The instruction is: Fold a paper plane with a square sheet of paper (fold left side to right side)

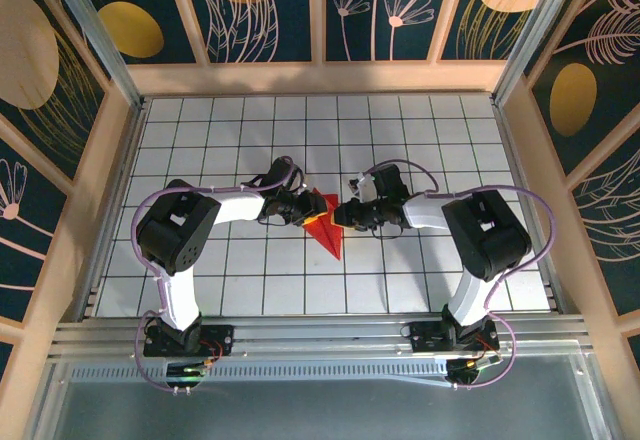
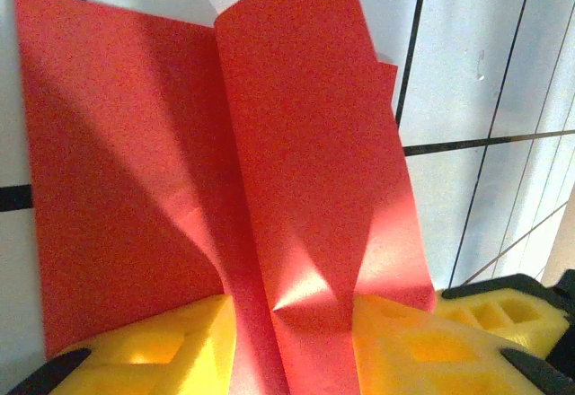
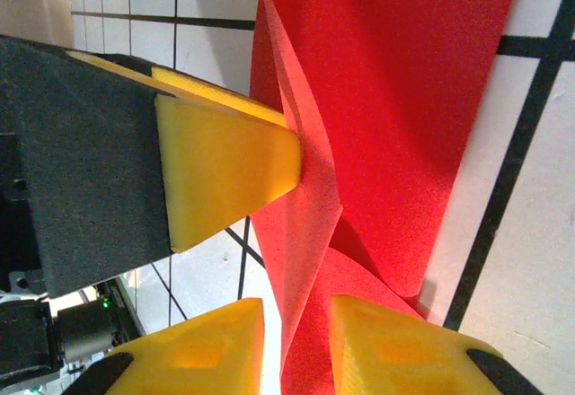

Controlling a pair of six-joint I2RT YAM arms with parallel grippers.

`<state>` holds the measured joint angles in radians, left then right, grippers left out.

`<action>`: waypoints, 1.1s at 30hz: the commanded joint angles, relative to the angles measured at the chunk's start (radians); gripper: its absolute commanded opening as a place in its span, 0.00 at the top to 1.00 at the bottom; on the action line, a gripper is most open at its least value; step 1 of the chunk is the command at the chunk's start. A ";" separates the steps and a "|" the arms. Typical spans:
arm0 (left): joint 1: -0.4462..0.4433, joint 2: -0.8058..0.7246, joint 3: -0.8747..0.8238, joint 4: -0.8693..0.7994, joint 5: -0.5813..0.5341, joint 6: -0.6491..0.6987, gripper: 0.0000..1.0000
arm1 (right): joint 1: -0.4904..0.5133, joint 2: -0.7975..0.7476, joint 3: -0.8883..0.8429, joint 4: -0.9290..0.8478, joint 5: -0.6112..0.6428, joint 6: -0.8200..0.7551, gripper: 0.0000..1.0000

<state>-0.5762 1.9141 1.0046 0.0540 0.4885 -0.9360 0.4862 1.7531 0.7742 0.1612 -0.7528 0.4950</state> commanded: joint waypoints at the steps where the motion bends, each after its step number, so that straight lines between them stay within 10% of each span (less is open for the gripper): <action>1: -0.005 0.023 -0.002 -0.065 -0.052 0.016 0.60 | 0.006 0.006 0.019 0.008 0.004 -0.004 0.85; 5: -0.005 0.020 -0.006 -0.065 -0.052 0.016 0.60 | 0.007 0.015 0.029 -0.031 0.036 -0.021 1.00; 33: -0.005 0.017 -0.017 -0.062 -0.051 0.017 0.60 | 0.021 0.084 0.079 -0.119 0.121 -0.064 1.00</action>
<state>-0.5762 1.9141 1.0046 0.0544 0.4885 -0.9360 0.4931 1.8156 0.8272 0.0628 -0.6510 0.4507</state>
